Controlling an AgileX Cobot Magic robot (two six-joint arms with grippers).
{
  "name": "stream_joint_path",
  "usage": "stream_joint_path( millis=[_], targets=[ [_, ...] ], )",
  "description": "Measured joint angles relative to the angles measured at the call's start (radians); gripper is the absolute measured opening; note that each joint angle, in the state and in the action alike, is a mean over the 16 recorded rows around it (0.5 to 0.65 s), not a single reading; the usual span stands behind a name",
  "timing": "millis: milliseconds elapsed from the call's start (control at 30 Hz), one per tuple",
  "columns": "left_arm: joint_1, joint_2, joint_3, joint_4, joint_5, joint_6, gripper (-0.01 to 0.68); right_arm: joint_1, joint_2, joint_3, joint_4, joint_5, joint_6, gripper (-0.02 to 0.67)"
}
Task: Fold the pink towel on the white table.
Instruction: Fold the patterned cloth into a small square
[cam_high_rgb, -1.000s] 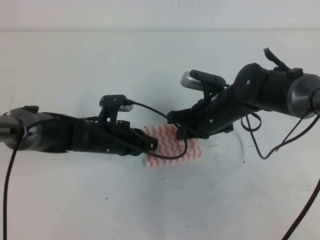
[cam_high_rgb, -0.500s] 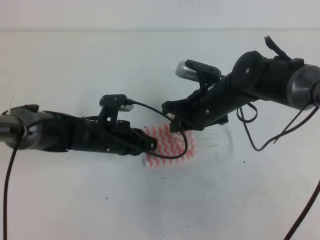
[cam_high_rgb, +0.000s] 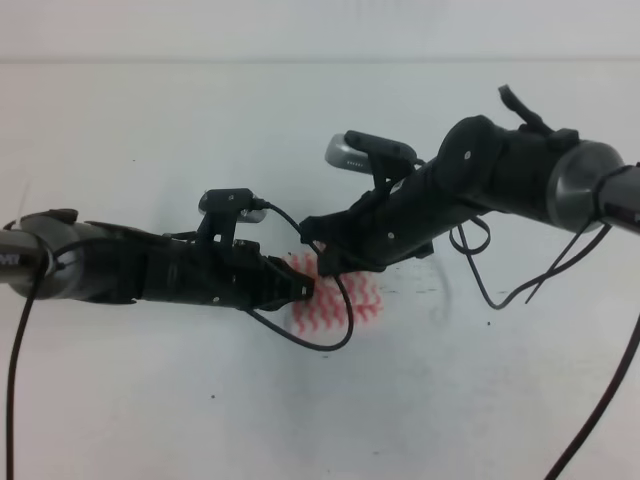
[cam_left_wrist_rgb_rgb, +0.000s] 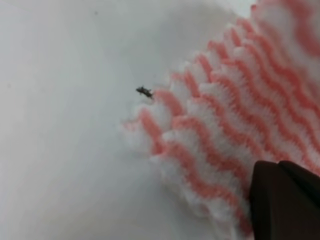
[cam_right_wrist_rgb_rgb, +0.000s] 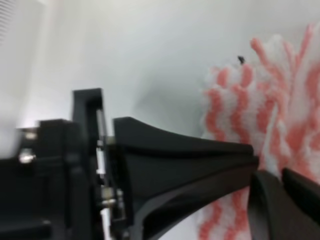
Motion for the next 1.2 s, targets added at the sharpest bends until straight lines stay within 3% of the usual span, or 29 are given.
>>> stream_joint_path(
  millis=[733, 1200],
  targets=[
    [0.041, -0.076, 0.004, 0.085, 0.009, -0.051, -0.005, 0.003, 0.015, -0.003, -0.002, 0.001, -0.011, -0.016],
    [0.047, -0.032, 0.003, 0.038, 0.021, -0.025, -0.005, 0.003, 0.016, -0.004, -0.002, 0.006, -0.015, -0.016]
  ],
)
